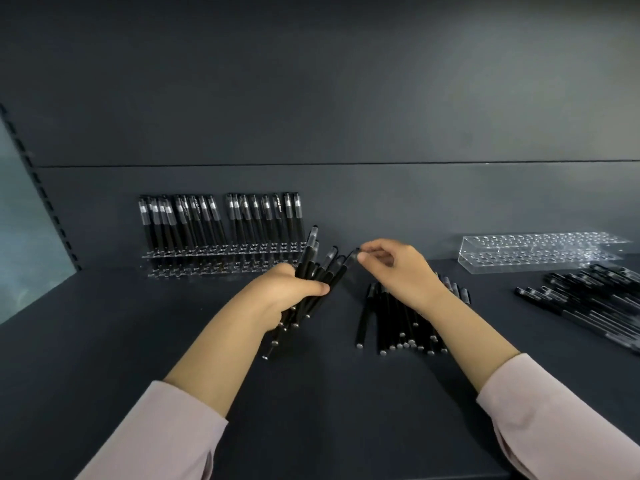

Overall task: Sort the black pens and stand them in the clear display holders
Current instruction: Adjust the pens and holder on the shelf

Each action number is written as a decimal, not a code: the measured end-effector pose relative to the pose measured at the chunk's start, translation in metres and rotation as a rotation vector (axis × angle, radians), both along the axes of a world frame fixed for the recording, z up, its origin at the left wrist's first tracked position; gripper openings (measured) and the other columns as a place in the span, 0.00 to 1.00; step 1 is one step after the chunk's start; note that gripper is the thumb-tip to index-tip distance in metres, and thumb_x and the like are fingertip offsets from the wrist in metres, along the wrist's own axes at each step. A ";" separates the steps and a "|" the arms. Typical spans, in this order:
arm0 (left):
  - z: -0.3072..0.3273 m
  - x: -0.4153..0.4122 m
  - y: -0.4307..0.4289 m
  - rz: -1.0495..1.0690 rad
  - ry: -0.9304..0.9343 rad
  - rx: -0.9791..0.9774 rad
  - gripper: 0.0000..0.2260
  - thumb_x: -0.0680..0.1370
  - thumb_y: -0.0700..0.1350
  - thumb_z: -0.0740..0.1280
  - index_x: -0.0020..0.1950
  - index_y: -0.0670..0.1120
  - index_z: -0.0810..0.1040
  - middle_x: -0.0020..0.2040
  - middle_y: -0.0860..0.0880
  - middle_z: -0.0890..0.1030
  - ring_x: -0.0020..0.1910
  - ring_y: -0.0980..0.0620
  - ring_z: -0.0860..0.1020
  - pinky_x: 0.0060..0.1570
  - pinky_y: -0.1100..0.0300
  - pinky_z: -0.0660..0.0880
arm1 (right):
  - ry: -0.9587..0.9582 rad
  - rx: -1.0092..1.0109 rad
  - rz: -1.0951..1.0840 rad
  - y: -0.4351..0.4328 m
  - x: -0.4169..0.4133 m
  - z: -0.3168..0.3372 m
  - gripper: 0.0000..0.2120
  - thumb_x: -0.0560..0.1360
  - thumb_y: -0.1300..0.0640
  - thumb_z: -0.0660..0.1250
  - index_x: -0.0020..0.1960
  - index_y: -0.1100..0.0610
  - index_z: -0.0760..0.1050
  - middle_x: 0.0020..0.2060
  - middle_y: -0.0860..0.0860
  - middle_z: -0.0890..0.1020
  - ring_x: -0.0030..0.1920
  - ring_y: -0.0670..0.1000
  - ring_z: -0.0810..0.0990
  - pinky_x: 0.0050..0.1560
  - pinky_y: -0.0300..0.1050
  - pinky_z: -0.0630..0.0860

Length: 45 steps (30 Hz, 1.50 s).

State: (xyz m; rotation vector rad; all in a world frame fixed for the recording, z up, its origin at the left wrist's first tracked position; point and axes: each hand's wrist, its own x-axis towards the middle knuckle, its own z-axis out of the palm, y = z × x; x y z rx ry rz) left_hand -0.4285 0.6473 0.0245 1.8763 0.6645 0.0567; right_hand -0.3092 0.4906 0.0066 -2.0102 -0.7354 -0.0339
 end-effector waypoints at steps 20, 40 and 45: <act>0.015 -0.085 0.185 0.273 -0.606 -0.477 0.06 0.81 0.42 0.65 0.57 0.42 0.77 0.45 0.48 0.87 0.35 0.52 0.82 0.33 0.60 0.78 | -0.034 0.650 -0.024 0.226 -0.090 0.065 0.17 0.80 0.61 0.63 0.64 0.46 0.65 0.50 0.53 0.81 0.43 0.48 0.80 0.45 0.42 0.79; -0.001 -0.081 0.208 0.279 -0.653 -0.666 0.09 0.81 0.35 0.62 0.60 0.40 0.77 0.51 0.46 0.85 0.44 0.54 0.82 0.41 0.61 0.78 | -0.348 0.289 0.088 0.267 -0.068 0.021 0.20 0.78 0.65 0.62 0.67 0.48 0.67 0.50 0.46 0.78 0.45 0.43 0.79 0.44 0.33 0.75; -0.004 -0.081 0.208 0.268 -0.663 -0.616 0.08 0.79 0.38 0.67 0.57 0.37 0.80 0.42 0.46 0.84 0.39 0.54 0.82 0.37 0.65 0.79 | -0.503 0.194 0.056 0.271 -0.065 0.011 0.20 0.76 0.69 0.63 0.64 0.54 0.75 0.52 0.47 0.71 0.45 0.38 0.73 0.49 0.25 0.68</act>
